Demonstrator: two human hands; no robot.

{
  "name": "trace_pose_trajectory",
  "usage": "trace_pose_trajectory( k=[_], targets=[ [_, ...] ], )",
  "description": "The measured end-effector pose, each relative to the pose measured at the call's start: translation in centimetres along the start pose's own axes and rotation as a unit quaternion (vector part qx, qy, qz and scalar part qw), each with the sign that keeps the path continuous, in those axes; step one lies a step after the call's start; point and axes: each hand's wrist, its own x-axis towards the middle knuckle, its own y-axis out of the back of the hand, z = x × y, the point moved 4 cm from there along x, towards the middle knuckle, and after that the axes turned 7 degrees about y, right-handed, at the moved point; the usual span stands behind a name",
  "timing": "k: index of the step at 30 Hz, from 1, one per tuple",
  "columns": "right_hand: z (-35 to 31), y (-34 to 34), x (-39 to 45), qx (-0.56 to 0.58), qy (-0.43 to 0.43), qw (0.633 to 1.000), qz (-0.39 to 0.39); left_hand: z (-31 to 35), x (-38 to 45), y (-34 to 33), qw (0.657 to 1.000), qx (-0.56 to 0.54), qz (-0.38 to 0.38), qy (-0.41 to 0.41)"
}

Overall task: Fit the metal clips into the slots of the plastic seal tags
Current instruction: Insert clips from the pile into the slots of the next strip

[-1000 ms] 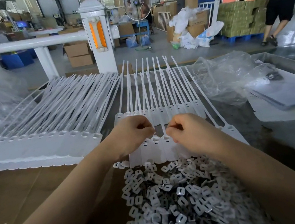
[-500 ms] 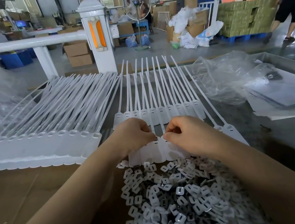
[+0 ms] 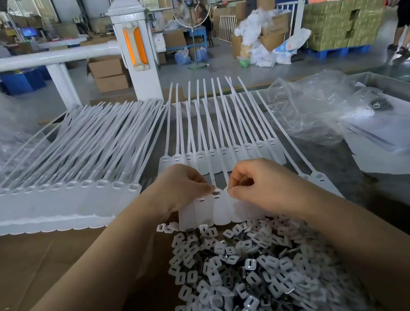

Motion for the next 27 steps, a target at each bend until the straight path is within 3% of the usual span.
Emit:
trace_pose_trajectory(
  k=[9,16,22,27],
  targets=[
    [-2.1,-0.7,-0.9,-0.004,0.118,0.978,-0.172,-0.7,0.0,0.3,0.999,0.000,0.014,-0.032],
    [-2.4,-1.1,-1.2,-0.050,0.134,0.971,-0.190,-0.6,0.2,0.5,0.998,-0.015,0.030,-0.045],
    [-2.4,-1.1,-1.0,-0.037,0.136,0.978,-0.151,-0.2,-0.1,0.5,0.995,-0.036,0.047,-0.080],
    [-1.2,0.8,-0.2,0.068,0.064,0.995,0.019,0.8,-1.0,0.6,0.982,-0.141,-0.003,-0.125]
  ],
)
